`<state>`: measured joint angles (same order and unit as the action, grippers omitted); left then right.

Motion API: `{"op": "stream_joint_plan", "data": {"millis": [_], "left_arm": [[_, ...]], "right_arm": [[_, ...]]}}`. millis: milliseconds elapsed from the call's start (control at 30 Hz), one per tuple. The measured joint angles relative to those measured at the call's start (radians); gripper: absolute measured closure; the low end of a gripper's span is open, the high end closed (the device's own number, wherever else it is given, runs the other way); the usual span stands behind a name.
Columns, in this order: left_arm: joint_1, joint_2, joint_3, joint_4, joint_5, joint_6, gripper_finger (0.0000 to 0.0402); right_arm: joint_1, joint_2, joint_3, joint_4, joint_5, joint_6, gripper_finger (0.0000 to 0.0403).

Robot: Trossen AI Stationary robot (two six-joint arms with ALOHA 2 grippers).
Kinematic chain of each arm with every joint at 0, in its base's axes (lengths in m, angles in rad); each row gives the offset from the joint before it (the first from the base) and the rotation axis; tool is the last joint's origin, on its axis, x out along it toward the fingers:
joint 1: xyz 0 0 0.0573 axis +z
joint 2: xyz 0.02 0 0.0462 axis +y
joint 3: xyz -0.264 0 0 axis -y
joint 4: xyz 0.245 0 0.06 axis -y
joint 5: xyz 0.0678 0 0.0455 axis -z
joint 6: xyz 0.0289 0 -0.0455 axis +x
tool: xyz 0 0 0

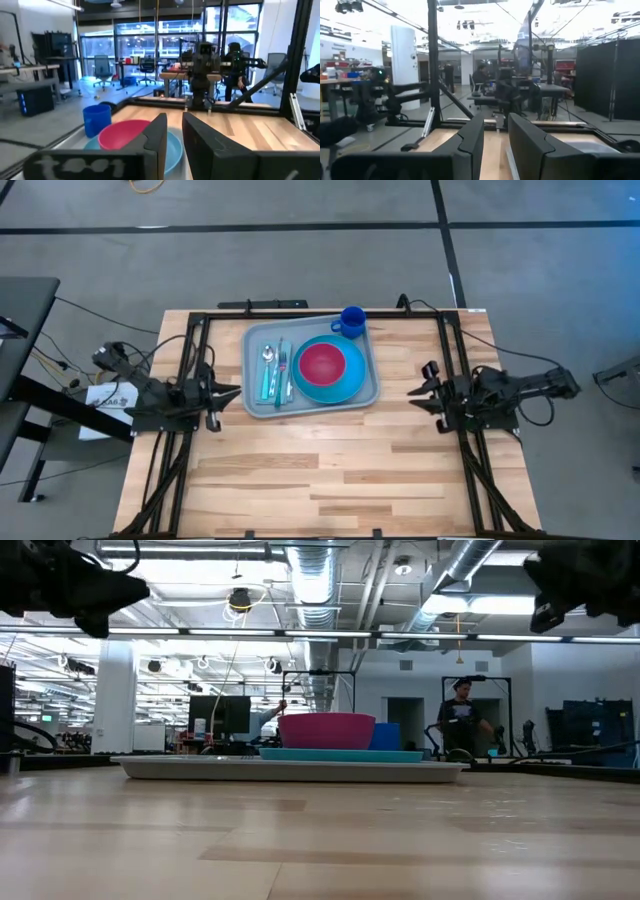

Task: Set up tray
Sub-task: Return to Home Position

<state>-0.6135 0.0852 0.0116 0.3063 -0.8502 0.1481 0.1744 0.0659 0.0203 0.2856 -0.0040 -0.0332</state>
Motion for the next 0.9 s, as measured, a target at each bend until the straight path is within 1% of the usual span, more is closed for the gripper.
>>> {"op": "stream_joint_plan", "data": {"millis": [200,300,433,500,667,767,900], "left_arm": [[0.017,-0.028,0.000,-0.003,0.096,0.024,0.0354],[0.036,-0.028,0.000,-0.009,0.116,0.023,0.0354],[0.056,-0.027,-0.001,-0.061,0.148,0.018,0.0354],[0.067,-0.027,-0.001,-0.084,0.191,0.033,0.0354],[0.119,-0.027,-0.001,-0.081,0.286,0.049,0.0354],[0.161,-0.027,-0.002,-0.083,0.379,0.071,0.0354],[0.226,-0.027,-0.002,-0.086,0.454,0.121,0.0354]], "right_arm": [[-0.026,-0.017,-0.012,0.015,0.003,-0.002,0.0319],[-0.041,-0.023,-0.013,0.038,0.005,-0.043,0.0319],[-0.056,-0.022,-0.013,0.035,0.005,-0.046,0.0319],[-0.060,-0.022,-0.013,0.026,0.005,-0.046,0.0319],[-0.059,-0.022,-0.013,0.014,0.005,-0.046,0.0319],[-0.059,-0.022,-0.014,0.014,0.005,-0.054,0.0319],[-0.059,-0.022,-0.014,0.014,0.005,-0.120,0.0319]]}}
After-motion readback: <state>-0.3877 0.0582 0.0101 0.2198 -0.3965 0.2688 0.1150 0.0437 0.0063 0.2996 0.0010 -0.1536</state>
